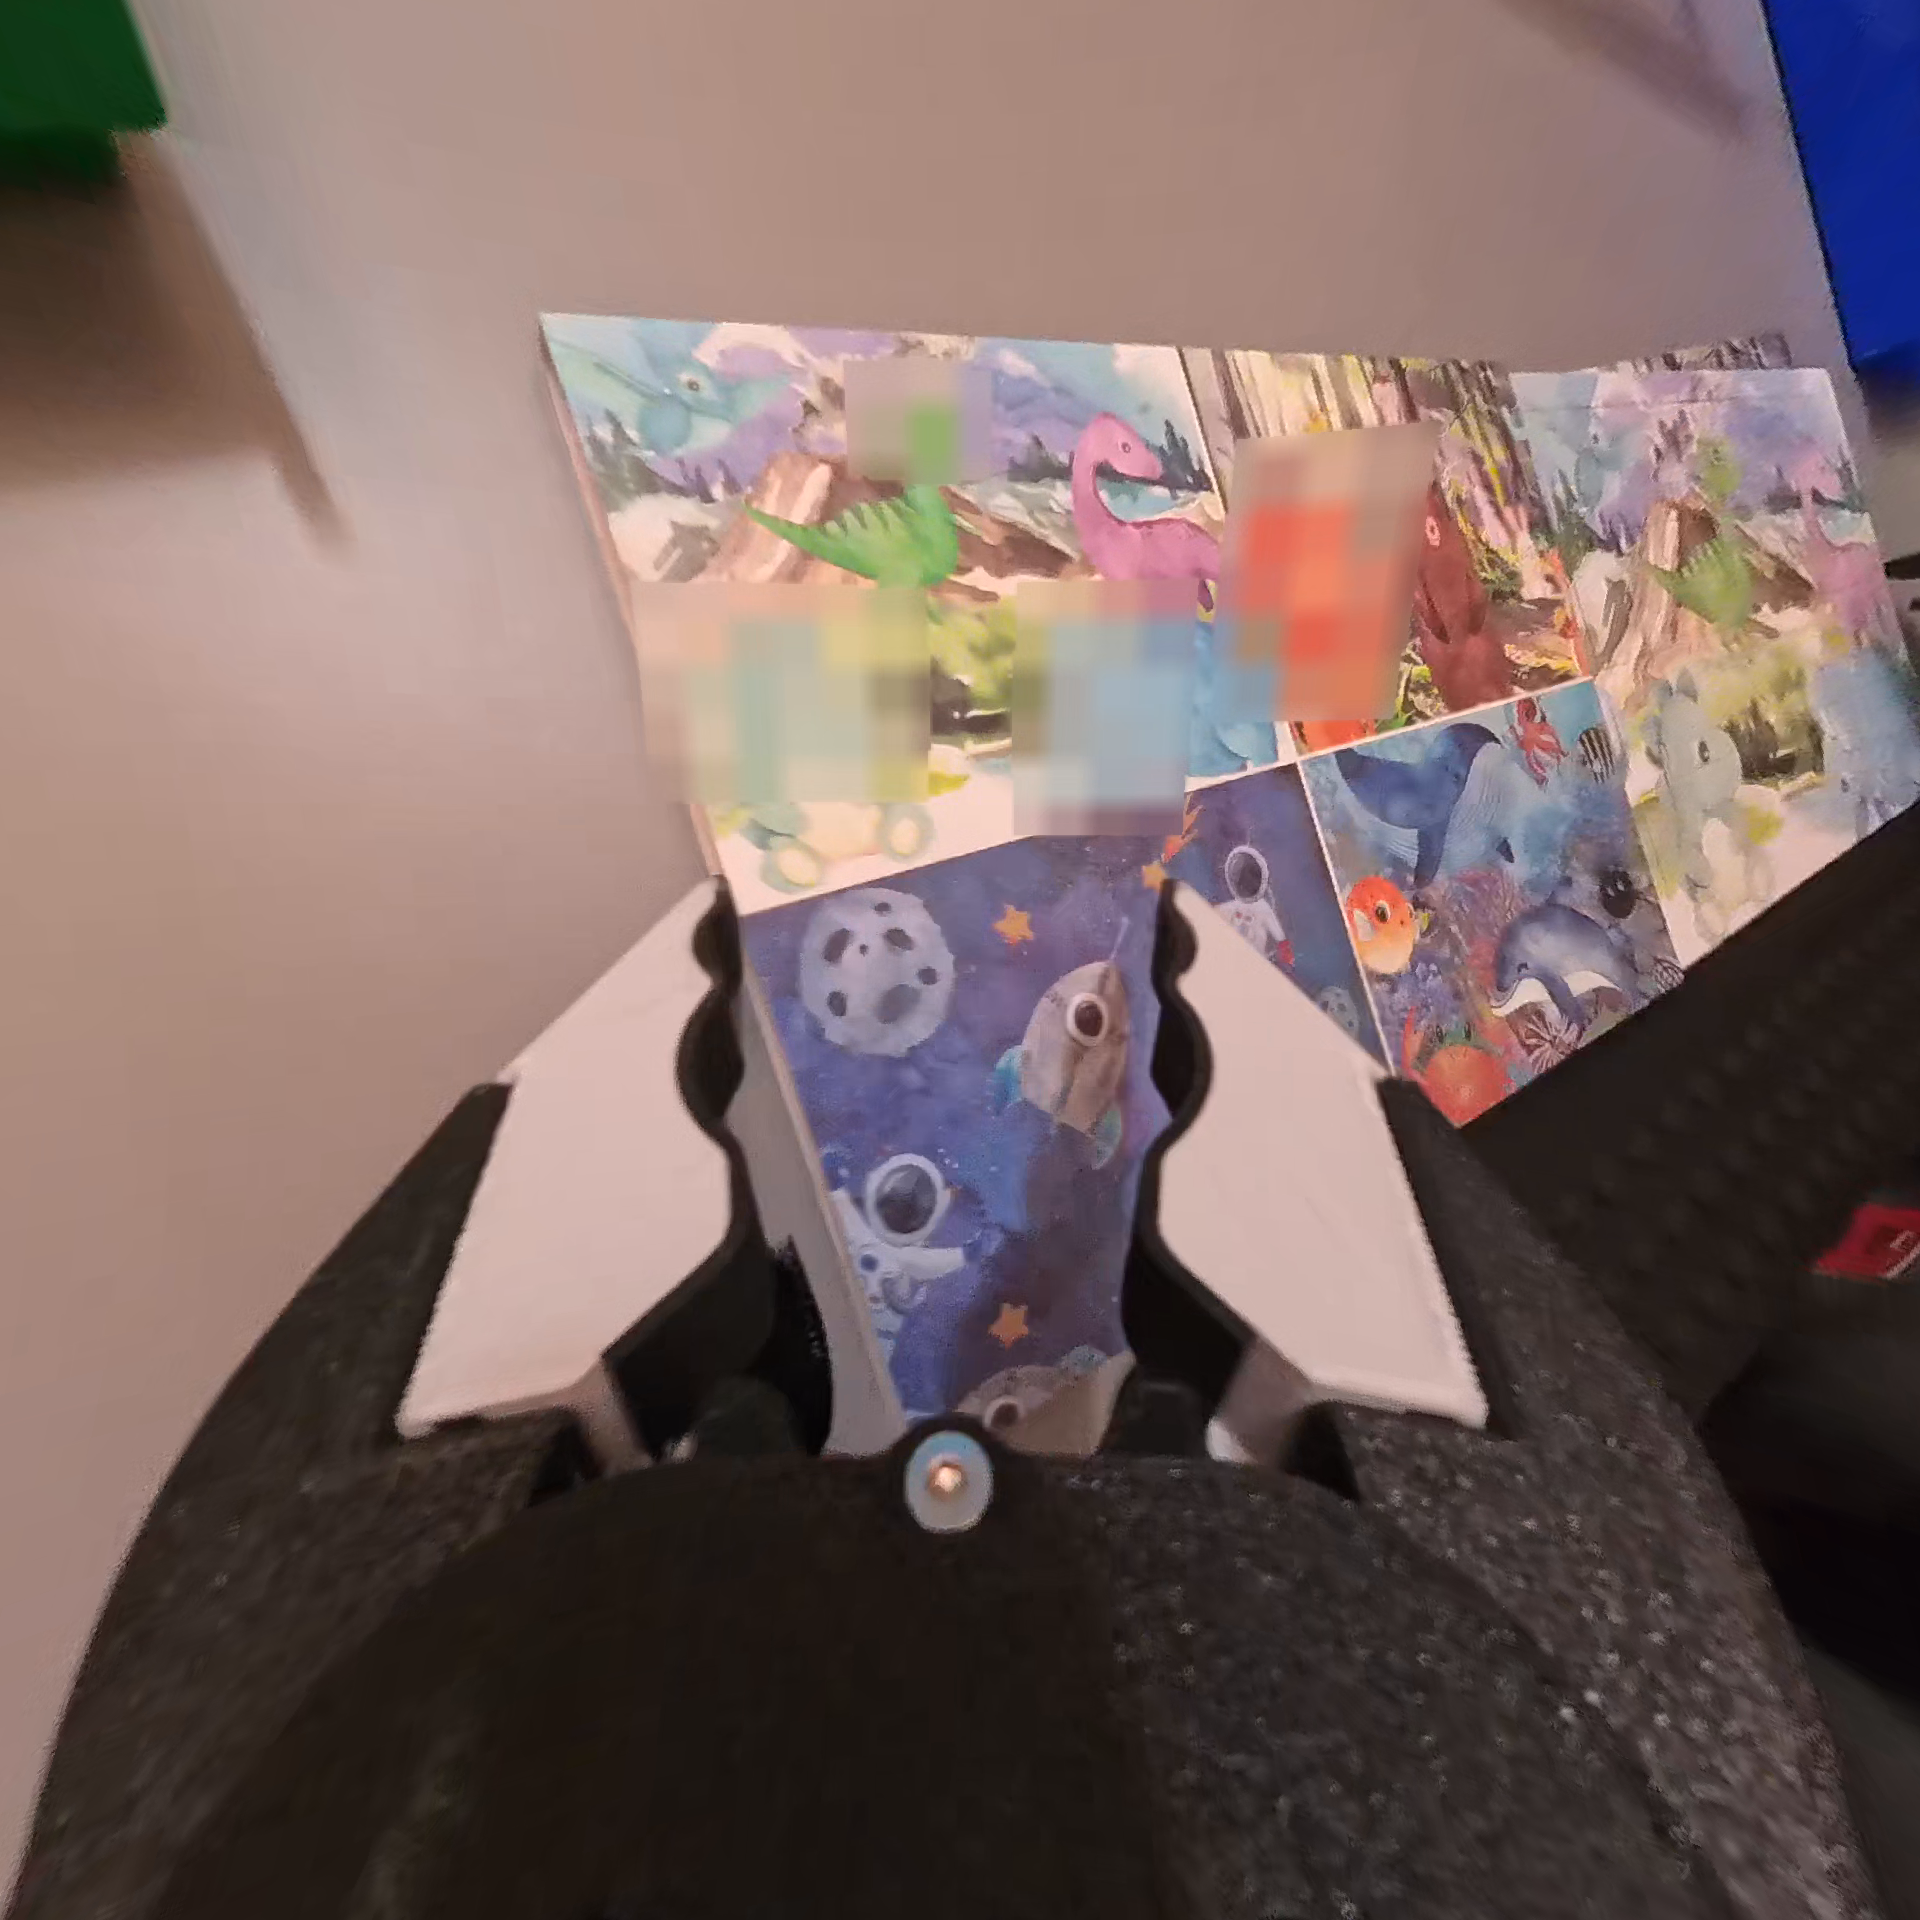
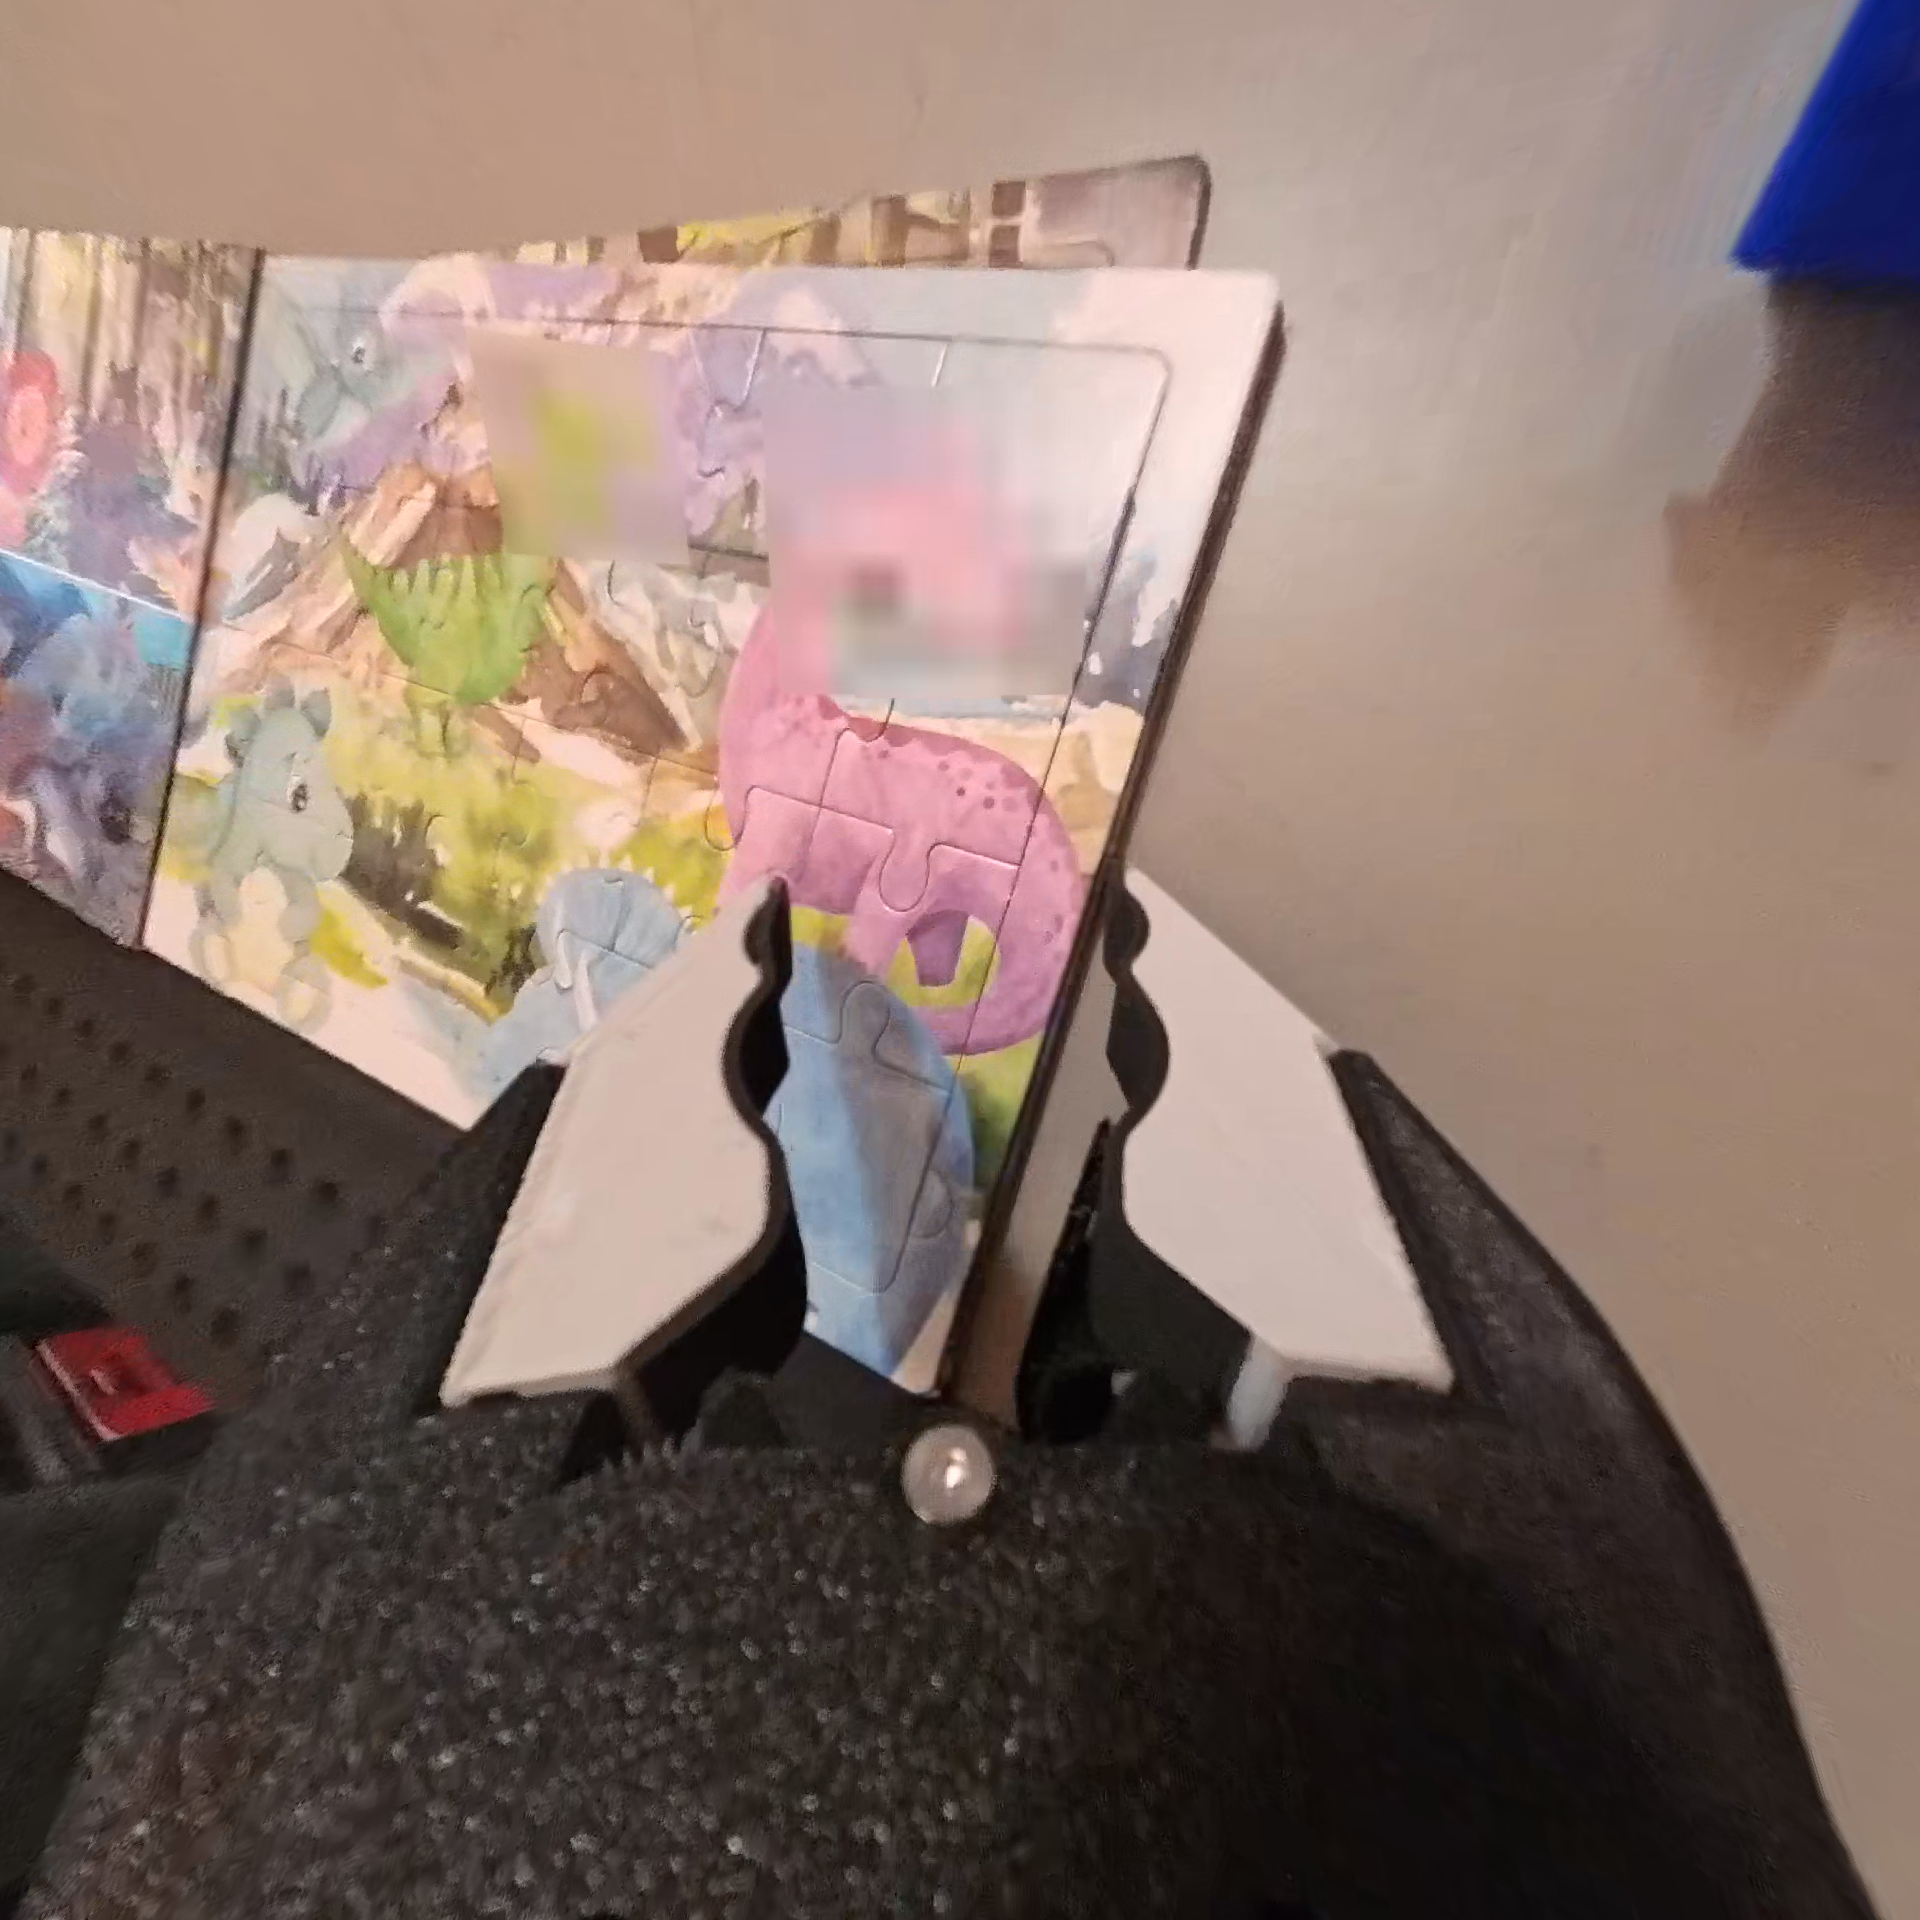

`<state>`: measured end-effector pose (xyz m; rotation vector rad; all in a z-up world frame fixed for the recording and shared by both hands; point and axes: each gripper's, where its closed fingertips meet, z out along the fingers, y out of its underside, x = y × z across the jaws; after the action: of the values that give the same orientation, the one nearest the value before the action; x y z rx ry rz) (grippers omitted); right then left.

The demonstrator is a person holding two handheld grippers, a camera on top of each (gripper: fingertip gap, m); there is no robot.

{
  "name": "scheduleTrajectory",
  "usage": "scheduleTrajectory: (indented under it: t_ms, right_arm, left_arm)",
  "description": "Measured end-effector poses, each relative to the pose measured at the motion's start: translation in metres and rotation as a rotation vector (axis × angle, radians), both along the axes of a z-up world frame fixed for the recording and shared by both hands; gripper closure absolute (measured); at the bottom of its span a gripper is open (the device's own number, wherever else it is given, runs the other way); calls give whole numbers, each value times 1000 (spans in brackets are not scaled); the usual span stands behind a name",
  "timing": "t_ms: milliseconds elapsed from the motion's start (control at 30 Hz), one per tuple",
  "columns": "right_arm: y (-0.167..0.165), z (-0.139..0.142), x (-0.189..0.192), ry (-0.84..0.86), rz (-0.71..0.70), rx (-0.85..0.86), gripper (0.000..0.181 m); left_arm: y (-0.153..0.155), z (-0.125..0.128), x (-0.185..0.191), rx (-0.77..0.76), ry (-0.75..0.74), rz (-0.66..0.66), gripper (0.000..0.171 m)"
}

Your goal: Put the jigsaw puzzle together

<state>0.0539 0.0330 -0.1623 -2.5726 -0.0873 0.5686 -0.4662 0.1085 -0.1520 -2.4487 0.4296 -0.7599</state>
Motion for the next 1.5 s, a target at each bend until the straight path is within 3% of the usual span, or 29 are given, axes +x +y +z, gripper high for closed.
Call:
scheduleTrajectory:
  t_ms: [133, 300, 367, 433, 467, 633, 733, 800, 833, 867, 933, 1000, 1133, 1233, 1367, 1500]
  right_arm:
    - [0, -1, -7, -87, -1, -17, 111]
    - [6, 0, -17, -68, 33, 0, 96]
    - [5, 0, -12, -53, 41, -7, 108]
    - [2, -3, 6, -52, -48, -54, 134]
    - [2, -3, 8, -33, -76, -59, 138]
    - [3, 3, -16, 9, -59, -26, 97]
    - [10, 16, -22, 182, -103, -5, 95]
    - [7, 43, -46, 502, -47, -10, 132]
    - [7, 65, -61, 697, -4, 12, 140]
    - [9, 67, -65, 729, -10, 4, 137]
    - [6, 44, -68, 534, 28, -31, 137]
    - [9, 34, -69, 461, 36, -43, 137]
    - [11, 8, -43, 186, -17, -79, 137]
    - [4, 6, -69, 234, 39, -110, 132]
    - [8, 6, -84, 169, 48, -88, 129]
    - [4, 11, -131, 372, 119, -116, 140]
  left_arm:
    - [-4, -2, 15, 23, 60, -15, 65]
    - [-4, -3, 15, 32, 77, -19, 62]
    - [-3, -5, 8, 30, 101, 8, 69]
    - [-5, -7, -2, 18, 142, 57, 85]
    - [-9, -7, -2, 8, 133, 66, 84]
    - [-20, -5, 4, 8, 107, 103, 73]
    - [-17, -6, 6, 25, 124, 108, 67]
    - [-18, -6, 10, 24, 123, 90, 70]
    - [-18, -7, 9, 27, 135, 85, 69]
    - [-18, -7, 9, 27, 139, 82, 70]
    - [-18, -5, 10, 21, 112, 79, 71]
    - [-18, -7, 8, 36, 134, 75, 75]
    - [-19, -7, 7, 41, 132, 79, 79]
    - [-19, -6, 8, 47, 116, 86, 78]
    - [-20, -6, 10, 48, 122, 80, 72]
    - [-22, -5, 12, 48, 98, 85, 72]
